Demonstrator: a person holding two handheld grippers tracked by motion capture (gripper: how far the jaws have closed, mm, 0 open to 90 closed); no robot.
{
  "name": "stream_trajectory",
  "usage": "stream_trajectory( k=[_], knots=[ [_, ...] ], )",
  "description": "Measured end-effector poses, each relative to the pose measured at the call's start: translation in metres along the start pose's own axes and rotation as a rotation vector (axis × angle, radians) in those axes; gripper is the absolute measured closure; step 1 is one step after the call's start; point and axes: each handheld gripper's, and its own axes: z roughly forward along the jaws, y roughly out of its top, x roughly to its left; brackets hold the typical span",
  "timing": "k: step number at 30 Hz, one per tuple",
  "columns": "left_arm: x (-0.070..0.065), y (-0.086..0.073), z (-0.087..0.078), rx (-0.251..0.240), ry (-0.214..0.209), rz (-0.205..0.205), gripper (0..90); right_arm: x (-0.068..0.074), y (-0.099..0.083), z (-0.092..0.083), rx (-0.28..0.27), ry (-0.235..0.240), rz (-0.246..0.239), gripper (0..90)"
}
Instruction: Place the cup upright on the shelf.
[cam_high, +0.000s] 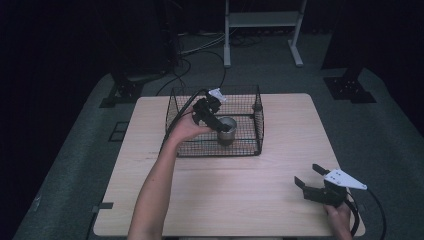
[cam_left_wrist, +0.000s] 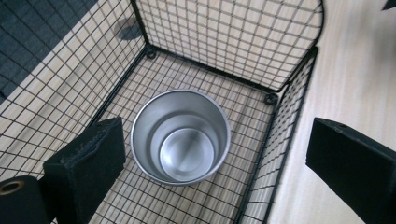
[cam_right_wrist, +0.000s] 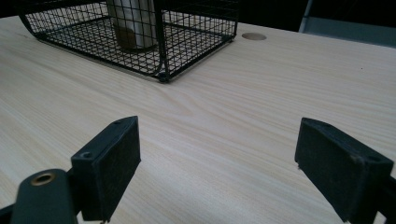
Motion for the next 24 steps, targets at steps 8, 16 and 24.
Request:
stream_trajectory(
  k=[8,16,24],
  knots=[
    [-0.015,-0.007,-0.019,-0.07,0.015,0.009,4.5,0.001,0.0,0.0,0.002,-0.003,-0.003,13.5],
    [-0.026,-0.019,-0.037,-0.12,0.027,0.007,4.4,0.002,0.0,0.001,0.011,-0.012,-0.016,13.5],
    [-0.044,-0.035,-0.046,-0.142,0.04,0.006,4.4,0.004,0.001,0.002,0.023,-0.023,-0.027,13.5]
  ],
)
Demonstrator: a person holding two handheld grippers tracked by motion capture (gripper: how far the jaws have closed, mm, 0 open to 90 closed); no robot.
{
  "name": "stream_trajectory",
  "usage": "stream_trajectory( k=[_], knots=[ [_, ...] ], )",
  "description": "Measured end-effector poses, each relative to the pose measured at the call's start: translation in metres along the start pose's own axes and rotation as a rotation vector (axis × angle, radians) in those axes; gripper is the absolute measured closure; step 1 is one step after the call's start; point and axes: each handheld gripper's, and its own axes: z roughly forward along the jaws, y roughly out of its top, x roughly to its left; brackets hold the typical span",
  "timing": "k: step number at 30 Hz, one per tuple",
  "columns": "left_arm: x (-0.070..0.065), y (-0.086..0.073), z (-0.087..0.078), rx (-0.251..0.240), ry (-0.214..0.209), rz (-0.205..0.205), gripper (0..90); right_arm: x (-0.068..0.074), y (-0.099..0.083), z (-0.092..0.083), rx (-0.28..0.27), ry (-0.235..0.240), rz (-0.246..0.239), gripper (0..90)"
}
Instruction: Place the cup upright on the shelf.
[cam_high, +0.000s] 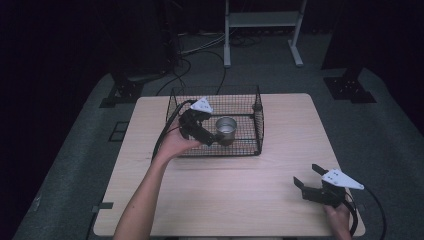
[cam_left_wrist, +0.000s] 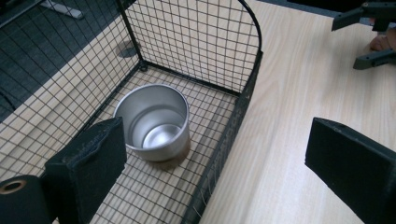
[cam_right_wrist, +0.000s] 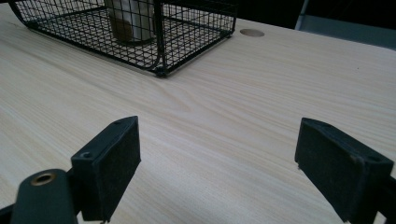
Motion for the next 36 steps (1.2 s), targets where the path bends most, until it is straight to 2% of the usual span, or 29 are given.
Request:
stream_trajectory(
  k=[10,22,36],
  knots=[
    [-0.021,-0.015,-0.015,-0.025,0.008,0.01,4.4,0.0,0.0,0.0,0.001,-0.008,-0.004,13.5],
    [-0.034,-0.035,-0.032,-0.064,0.011,0.008,4.4,0.001,0.0,0.001,0.003,-0.015,-0.006,13.5],
    [-0.046,-0.071,-0.033,-0.092,-0.007,-0.032,4.4,0.001,0.0,0.001,0.008,-0.021,-0.002,13.5]
  ],
)
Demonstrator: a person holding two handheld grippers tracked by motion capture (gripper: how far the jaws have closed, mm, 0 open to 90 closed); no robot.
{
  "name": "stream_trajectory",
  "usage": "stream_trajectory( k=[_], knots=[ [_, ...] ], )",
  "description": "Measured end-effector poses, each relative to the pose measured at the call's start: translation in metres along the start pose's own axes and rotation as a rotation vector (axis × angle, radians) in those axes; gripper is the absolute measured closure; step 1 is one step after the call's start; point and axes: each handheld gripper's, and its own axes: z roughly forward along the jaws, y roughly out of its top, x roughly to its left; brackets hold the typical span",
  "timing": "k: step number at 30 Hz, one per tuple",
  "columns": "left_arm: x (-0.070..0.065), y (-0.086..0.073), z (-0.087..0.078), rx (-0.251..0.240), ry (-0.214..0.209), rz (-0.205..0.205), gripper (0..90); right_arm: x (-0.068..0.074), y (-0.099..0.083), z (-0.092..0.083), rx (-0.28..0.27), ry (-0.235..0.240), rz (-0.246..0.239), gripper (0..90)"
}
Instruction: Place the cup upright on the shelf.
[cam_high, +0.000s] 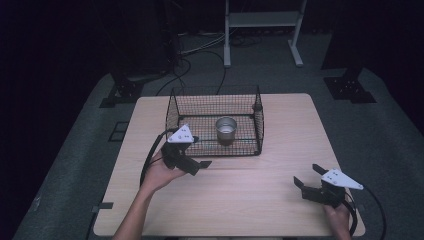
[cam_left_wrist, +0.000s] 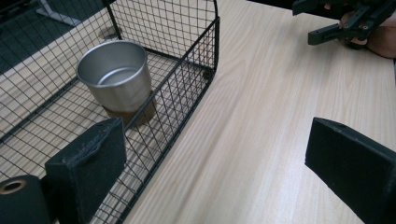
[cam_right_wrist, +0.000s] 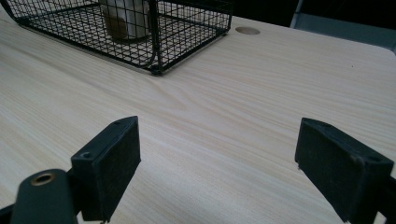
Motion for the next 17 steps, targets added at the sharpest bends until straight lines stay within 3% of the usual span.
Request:
stream_trajectory(
  k=[13,17],
  knots=[
    [-0.018,-0.03,-0.011,-0.046,0.018,-0.019,4.4,0.001,0.0,0.0,0.003,-0.006,-0.004,13.5],
    [-0.026,-0.045,-0.013,-0.06,0.01,-0.031,4.4,0.001,0.0,0.0,0.003,-0.007,-0.005,13.5]
  ],
)
